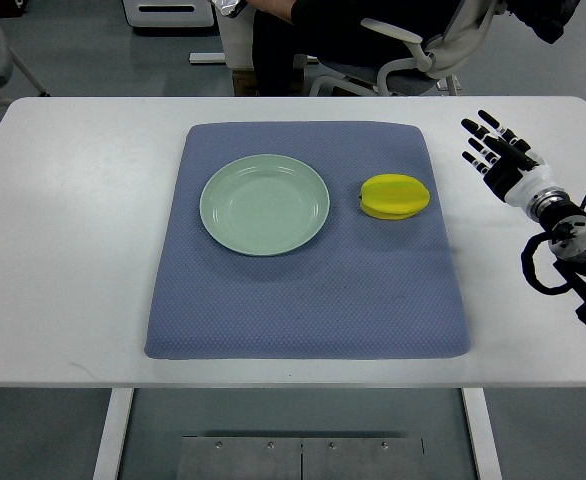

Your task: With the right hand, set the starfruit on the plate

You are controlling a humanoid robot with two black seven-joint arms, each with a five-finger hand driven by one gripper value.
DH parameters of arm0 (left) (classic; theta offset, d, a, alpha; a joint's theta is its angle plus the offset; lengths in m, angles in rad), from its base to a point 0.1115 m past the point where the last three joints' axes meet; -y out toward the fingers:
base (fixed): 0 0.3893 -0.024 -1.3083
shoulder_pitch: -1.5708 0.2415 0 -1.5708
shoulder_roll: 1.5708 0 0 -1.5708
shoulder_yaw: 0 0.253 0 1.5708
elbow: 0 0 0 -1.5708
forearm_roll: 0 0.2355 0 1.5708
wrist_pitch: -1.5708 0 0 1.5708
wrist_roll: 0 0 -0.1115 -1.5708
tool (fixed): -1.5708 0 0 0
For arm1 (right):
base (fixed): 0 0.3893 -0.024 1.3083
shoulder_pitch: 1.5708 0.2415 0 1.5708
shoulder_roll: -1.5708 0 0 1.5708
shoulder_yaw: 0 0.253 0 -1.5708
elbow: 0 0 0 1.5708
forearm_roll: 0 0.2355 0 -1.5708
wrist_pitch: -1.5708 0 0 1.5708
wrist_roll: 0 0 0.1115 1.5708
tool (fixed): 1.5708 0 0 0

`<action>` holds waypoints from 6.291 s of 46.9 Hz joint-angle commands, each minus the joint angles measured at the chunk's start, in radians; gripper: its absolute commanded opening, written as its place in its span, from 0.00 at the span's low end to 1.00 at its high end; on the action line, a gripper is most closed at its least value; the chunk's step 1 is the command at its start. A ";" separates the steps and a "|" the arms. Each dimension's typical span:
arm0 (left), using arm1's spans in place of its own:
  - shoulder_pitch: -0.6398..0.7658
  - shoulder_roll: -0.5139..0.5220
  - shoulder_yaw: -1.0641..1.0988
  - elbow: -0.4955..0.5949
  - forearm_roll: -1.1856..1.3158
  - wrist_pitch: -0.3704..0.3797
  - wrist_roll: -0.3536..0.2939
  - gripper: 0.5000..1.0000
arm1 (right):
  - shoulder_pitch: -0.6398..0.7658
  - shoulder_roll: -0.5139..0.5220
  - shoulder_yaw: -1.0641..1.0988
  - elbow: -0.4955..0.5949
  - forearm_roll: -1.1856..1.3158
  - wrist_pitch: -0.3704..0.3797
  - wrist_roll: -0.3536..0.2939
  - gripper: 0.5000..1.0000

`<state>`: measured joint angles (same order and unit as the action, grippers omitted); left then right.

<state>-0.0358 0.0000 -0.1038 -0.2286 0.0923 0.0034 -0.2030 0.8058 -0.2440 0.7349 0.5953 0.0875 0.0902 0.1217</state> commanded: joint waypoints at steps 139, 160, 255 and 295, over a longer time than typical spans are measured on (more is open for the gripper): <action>0.013 0.000 -0.002 0.002 -0.003 0.000 -0.004 1.00 | 0.055 -0.192 -0.344 0.256 -0.425 0.108 0.355 1.00; 0.013 0.000 -0.002 0.002 -0.003 0.000 -0.004 1.00 | 0.113 -0.230 -0.534 0.251 -0.589 0.022 0.363 1.00; 0.013 0.000 -0.002 0.002 -0.003 0.000 -0.004 1.00 | 0.170 0.009 -0.796 0.031 -0.592 -0.196 0.414 0.91; 0.013 0.000 -0.002 0.002 -0.003 0.000 -0.004 1.00 | 0.179 0.008 -0.790 0.038 -0.506 -0.179 0.351 0.00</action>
<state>-0.0230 0.0000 -0.1058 -0.2270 0.0890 0.0034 -0.2071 0.9830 -0.2349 -0.0546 0.6303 -0.4243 -0.0885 0.4691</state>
